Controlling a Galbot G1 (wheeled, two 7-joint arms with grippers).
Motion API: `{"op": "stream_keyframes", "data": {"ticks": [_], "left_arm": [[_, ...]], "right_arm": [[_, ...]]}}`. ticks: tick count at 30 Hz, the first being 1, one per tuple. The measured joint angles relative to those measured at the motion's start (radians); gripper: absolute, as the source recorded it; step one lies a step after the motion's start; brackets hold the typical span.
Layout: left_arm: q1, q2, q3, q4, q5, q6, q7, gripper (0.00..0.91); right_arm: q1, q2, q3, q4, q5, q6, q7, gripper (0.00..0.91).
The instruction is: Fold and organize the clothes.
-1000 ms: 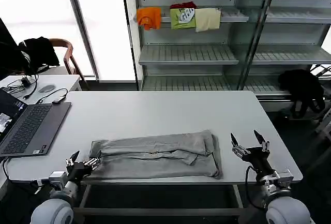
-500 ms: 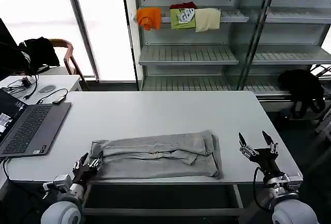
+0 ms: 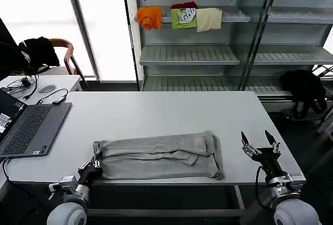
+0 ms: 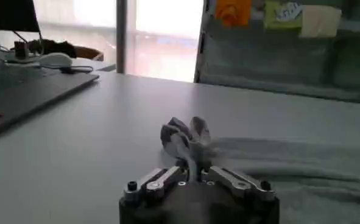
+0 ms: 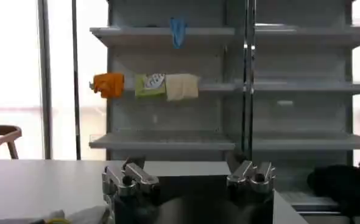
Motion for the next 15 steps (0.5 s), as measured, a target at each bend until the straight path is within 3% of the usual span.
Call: {"op": "stream_keyframes", "data": {"ticks": [7, 15], "left_arm": [[-0.006, 0.067, -0.050, -0.024, -0.037, 0.010, 0.000, 0.000], [0.005, 0.193, -0.191, -0.003, -0.115, 0.029, 0.016, 0.000]], "right_arm": [[0.015, 0.002, -0.010, -0.001, 0.000, -0.007, 0.002, 0.907], [0.037, 0.001, -0.020, -0.001, 0.002, -0.014, 0.002, 0.907]]}}
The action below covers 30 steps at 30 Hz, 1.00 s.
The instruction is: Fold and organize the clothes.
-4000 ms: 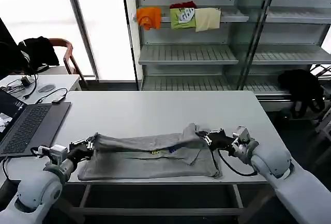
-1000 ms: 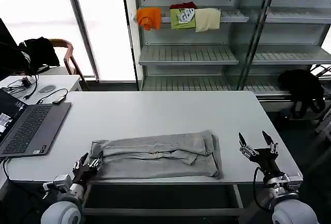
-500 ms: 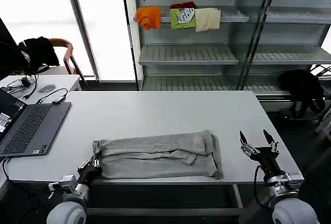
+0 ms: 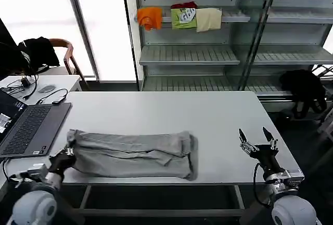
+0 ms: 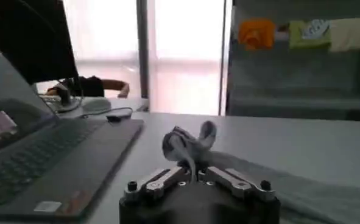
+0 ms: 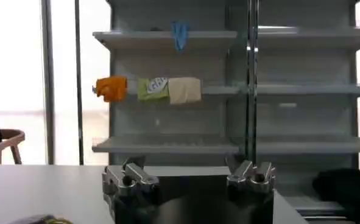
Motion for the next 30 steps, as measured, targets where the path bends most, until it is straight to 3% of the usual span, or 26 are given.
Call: {"op": "stream_keyframes", "data": {"ticks": [5, 12, 30], "left_arm": [[-0.012, 0.078, -0.107, 0.008, -0.034, 0.023, 0.018, 0.000], [-0.008, 0.104, -0.140, -0.042, -0.032, 0.028, 0.064, 0.000], [-0.103, -0.031, 0.221, -0.182, 0.195, 0.032, 0.108, 0.010]], "right_arm": [[0.013, 0.001, -0.007, -0.005, 0.000, 0.000, 0.001, 0.907], [0.019, 0.005, -0.008, -0.002, -0.001, -0.002, 0.002, 0.907], [0.043, 0.018, -0.031, 0.002, -0.016, -0.020, 0.004, 0.907]]}}
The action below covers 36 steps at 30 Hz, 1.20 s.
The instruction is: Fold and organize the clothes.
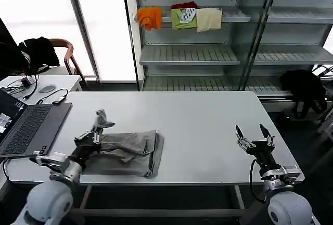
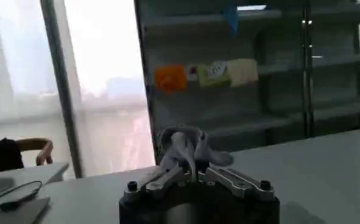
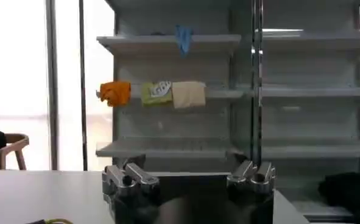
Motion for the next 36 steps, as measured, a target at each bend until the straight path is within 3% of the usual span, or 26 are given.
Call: {"op": "stream_keyframes", "data": {"ticks": [16, 17, 18, 36], "left_arm": [[-0.096, -0.087, 0.230, 0.055, 0.105, 0.040, -0.017, 0.040], [-0.099, -0.089, 0.237, 0.060, 0.109, 0.041, -0.016, 0.816], [-0.102, -0.090, 0.243, 0.065, 0.113, 0.041, -0.015, 0.907], [-0.142, -0.096, 0.340, 0.065, 0.173, 0.050, -0.022, 0.907]], "right_arm": [[0.007, 0.006, -0.020, 0.003, -0.010, -0.002, 0.000, 0.907], [0.006, 0.006, -0.021, 0.003, -0.010, -0.002, 0.000, 0.907], [0.005, 0.006, -0.022, 0.003, -0.010, -0.002, 0.000, 0.907], [0.009, 0.012, -0.037, 0.005, -0.022, -0.004, 0.001, 0.907]]}}
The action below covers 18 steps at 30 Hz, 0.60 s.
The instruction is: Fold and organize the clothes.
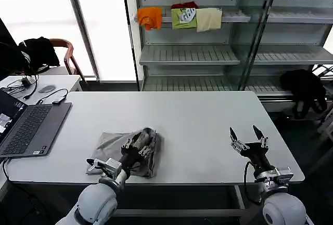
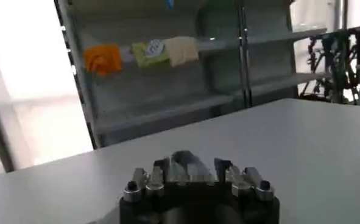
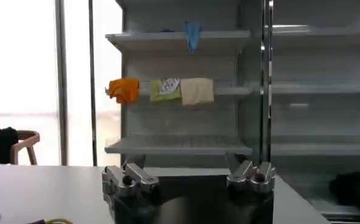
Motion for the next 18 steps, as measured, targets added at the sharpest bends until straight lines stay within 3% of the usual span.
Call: {"op": "stream_keyframes", "data": {"ticks": [9, 18], "left_arm": [[-0.029, -0.009, 0.019, -0.065, -0.010, 0.017, -0.032, 0.907], [0.021, 0.073, -0.116, -0.064, -0.059, 0.025, -0.031, 0.907]], "right_arm": [[0.009, 0.004, -0.011, 0.009, -0.008, -0.010, 0.003, 0.907], [0.004, -0.009, 0.008, 0.010, 0.004, -0.008, 0.001, 0.907]]}}
